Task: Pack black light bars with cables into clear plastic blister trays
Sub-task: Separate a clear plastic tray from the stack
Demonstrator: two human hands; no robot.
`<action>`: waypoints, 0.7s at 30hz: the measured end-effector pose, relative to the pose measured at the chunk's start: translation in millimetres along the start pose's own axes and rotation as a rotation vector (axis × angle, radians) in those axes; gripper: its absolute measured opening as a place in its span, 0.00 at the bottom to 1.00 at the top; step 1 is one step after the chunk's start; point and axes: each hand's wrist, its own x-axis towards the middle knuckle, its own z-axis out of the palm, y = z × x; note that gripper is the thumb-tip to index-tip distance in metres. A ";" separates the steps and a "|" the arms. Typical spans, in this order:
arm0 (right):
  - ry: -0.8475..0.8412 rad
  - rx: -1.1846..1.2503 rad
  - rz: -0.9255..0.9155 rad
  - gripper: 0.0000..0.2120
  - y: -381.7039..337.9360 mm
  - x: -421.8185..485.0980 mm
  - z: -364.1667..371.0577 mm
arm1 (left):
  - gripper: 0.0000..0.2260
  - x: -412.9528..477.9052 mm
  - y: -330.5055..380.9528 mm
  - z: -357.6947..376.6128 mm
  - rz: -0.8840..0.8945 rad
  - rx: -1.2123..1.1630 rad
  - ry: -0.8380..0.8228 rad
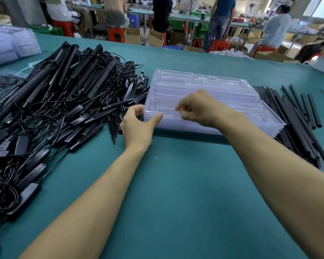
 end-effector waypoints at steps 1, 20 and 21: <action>-0.016 -0.025 0.000 0.12 -1.8 0.6 0.6 | 0.22 0.0 0.4 -0.4 -0.009 -0.004 -0.005; 0.149 0.023 -0.003 0.13 -31.8 12.7 30.9 | 0.16 5.0 8.7 -2.6 -0.158 -0.146 -0.055; 0.149 0.049 0.006 0.12 -31.4 13.2 31.0 | 0.15 5.9 8.7 -2.3 -0.164 -0.157 -0.061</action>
